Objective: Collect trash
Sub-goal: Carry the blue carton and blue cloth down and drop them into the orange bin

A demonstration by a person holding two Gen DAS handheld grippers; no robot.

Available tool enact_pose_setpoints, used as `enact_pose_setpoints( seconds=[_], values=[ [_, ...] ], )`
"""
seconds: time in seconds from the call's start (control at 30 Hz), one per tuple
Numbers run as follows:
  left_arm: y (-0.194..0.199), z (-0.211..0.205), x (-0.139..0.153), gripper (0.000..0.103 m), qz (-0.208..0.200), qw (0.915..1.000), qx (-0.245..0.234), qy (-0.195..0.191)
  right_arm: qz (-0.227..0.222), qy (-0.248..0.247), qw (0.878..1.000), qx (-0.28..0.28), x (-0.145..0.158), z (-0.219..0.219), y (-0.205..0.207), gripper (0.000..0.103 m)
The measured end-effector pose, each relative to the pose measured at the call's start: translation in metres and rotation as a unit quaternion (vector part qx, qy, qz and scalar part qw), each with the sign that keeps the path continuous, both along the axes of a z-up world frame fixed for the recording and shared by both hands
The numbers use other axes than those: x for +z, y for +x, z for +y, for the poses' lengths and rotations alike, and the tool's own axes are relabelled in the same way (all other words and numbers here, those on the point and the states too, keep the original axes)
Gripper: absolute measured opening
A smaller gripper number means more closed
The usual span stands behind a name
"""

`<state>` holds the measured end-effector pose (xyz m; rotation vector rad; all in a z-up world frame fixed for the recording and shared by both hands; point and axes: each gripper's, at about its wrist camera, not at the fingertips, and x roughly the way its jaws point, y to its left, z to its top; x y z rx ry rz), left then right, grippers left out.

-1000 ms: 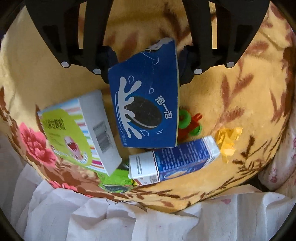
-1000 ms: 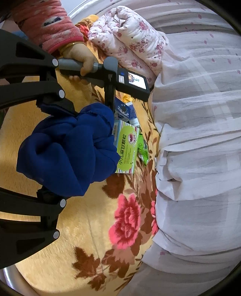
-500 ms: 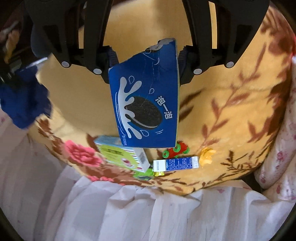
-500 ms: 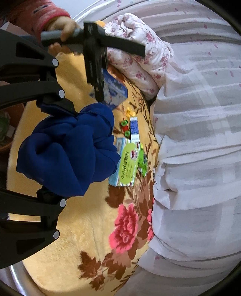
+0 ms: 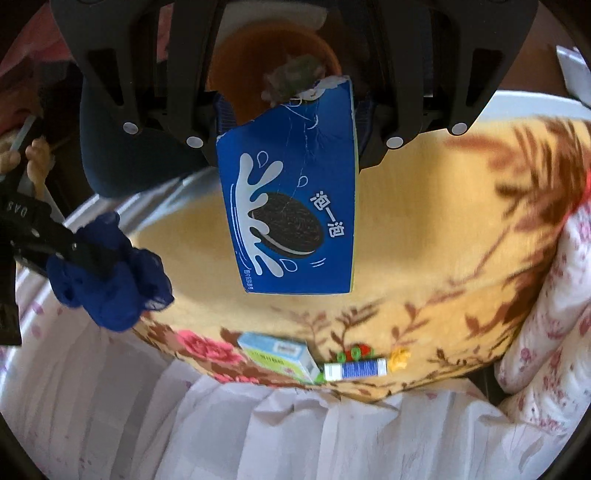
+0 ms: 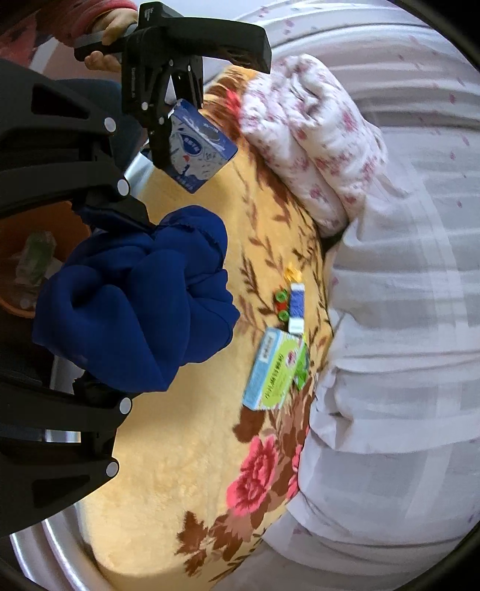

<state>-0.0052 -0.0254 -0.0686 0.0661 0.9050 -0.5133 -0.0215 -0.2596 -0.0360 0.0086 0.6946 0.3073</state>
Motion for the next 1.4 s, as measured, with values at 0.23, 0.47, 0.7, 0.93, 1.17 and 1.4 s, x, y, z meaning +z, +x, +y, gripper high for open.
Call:
enact_pose_setpoints(
  seconds=[0.23,0.47,0.7,0.93,1.17,1.4],
  values=[
    [-0.034,0.000,-0.036,0.049,0.040,0.9988,-0.021,0.021,0.036,-0.024,0.998,0.038,-0.022,0.027,-0.027,0.058],
    [-0.043,-0.007,-0.079,0.049,0.100,0.9931,-0.034,0.050,0.096,-0.040,0.992,0.068,-0.062,0.044,-0.039,0.058],
    [-0.039,-0.017,-0.122,0.049,0.166,0.9826,-0.040,0.074,0.186,-0.044,0.979,0.077,-0.125,0.052,-0.034,0.058],
    [-0.027,-0.019,-0.159,0.049,0.216,0.9726,-0.028,0.082,0.241,-0.061,0.965,0.080,-0.164,0.059,-0.024,0.058],
    [-0.019,-0.019,-0.188,0.049,0.259,0.9609,-0.026,0.094,0.274,-0.065,0.956,0.079,-0.188,0.064,-0.008,0.058],
    [-0.013,-0.020,-0.203,0.050,0.292,0.9507,-0.024,0.101,0.299,-0.064,0.949,0.080,-0.205,0.077,0.005,0.058]
  ],
)
